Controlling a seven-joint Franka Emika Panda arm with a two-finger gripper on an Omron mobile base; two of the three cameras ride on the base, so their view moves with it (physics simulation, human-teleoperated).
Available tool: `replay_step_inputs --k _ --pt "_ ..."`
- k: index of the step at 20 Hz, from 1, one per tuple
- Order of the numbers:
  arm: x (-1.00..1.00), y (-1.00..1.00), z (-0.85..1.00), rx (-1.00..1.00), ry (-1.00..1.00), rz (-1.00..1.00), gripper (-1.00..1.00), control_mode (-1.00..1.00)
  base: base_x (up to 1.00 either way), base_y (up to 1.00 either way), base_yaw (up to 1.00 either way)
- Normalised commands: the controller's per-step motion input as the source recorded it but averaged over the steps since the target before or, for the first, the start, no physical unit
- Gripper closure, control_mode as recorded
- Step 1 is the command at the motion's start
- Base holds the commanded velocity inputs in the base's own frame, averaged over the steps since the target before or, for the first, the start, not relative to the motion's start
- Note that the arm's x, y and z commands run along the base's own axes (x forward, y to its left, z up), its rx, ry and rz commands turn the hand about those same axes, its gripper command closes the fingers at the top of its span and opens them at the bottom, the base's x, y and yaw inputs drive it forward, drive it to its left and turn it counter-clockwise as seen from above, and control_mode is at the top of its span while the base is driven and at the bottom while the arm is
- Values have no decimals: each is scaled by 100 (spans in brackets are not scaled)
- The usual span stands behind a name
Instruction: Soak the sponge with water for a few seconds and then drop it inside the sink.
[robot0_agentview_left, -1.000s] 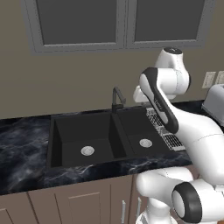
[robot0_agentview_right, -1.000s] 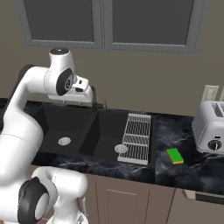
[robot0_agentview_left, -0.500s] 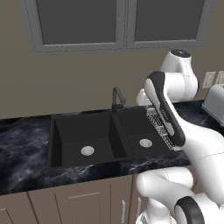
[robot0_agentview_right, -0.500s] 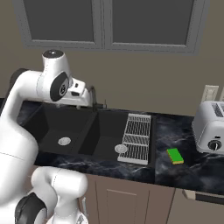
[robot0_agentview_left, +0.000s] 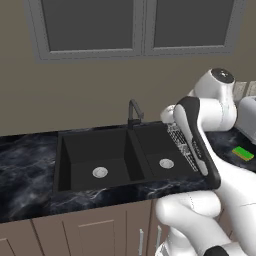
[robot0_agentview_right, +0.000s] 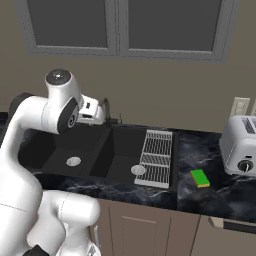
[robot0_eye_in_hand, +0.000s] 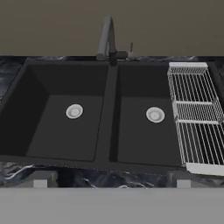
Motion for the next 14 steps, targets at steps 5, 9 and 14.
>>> replay_step_inputs --k 5,9,14 --pt "0 -4 -2 3 -23 1 -100 -100 0 0 0" --pt "0 0 0 1 -24 0 -100 -100 0 0 0" --pt "6 0 0 1 -22 1 -100 -100 0 0 0"
